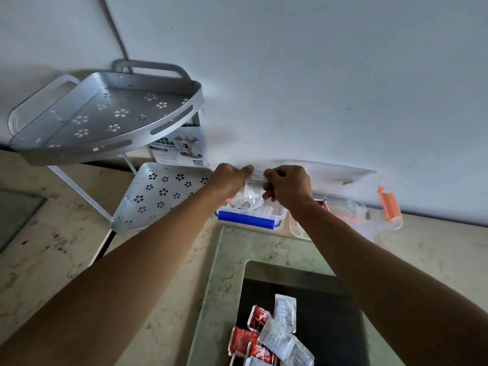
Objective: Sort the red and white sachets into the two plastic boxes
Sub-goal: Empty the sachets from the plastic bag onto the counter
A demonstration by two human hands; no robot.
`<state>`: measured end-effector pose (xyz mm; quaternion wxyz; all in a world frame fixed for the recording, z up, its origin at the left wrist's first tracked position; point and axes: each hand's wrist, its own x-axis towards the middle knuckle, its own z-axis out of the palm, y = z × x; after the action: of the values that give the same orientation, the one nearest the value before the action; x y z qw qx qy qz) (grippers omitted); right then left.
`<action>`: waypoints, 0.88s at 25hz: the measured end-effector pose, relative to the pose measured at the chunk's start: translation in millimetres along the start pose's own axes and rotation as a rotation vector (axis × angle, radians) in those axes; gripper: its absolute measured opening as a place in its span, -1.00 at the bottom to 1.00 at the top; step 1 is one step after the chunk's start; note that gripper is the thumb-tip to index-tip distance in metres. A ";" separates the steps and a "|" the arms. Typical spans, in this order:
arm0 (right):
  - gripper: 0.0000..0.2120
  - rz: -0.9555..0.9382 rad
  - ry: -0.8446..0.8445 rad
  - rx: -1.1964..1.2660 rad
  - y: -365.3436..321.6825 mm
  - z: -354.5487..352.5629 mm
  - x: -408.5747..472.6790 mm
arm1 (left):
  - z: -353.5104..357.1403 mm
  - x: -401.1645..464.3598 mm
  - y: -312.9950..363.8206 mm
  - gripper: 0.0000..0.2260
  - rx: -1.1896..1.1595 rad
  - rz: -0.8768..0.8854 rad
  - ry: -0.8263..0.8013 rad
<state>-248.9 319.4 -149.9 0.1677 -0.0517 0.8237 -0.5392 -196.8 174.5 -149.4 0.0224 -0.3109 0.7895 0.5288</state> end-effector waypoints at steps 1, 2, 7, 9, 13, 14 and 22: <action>-0.82 -0.016 0.003 -0.015 -2.5 -0.9 0.4 | -0.4 -0.5 2.4 -0.59 0.010 0.018 0.007; -0.81 -0.036 0.006 -0.031 -4.5 -1.8 1.1 | -0.8 -1.1 5.1 -0.58 0.021 0.036 0.016; -0.81 -0.110 -0.014 -0.137 -7.8 -4.5 6.4 | -1.7 2.2 14.8 -0.62 0.036 0.051 0.052; -0.83 -0.112 -0.032 -0.153 -6.3 -3.8 9.8 | -1.3 5.7 13.6 -0.64 0.020 0.020 0.039; -0.86 -0.103 -0.019 -0.108 -5.1 -5.0 14.7 | -1.2 11.5 10.0 -0.68 0.013 0.012 0.016; -0.86 -0.119 -0.008 -0.113 -4.8 -5.3 14.3 | -1.7 13.0 9.0 -0.70 0.006 0.014 0.013; -0.78 -0.190 -0.038 -0.032 -3.7 -8.1 0.4 | -5.8 2.7 7.4 -0.86 -0.232 -0.090 -0.088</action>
<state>-252.3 324.8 -143.7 0.1307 -0.1425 0.8203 -0.5383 -201.1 170.1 -141.8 0.0446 -0.3229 0.7064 0.6283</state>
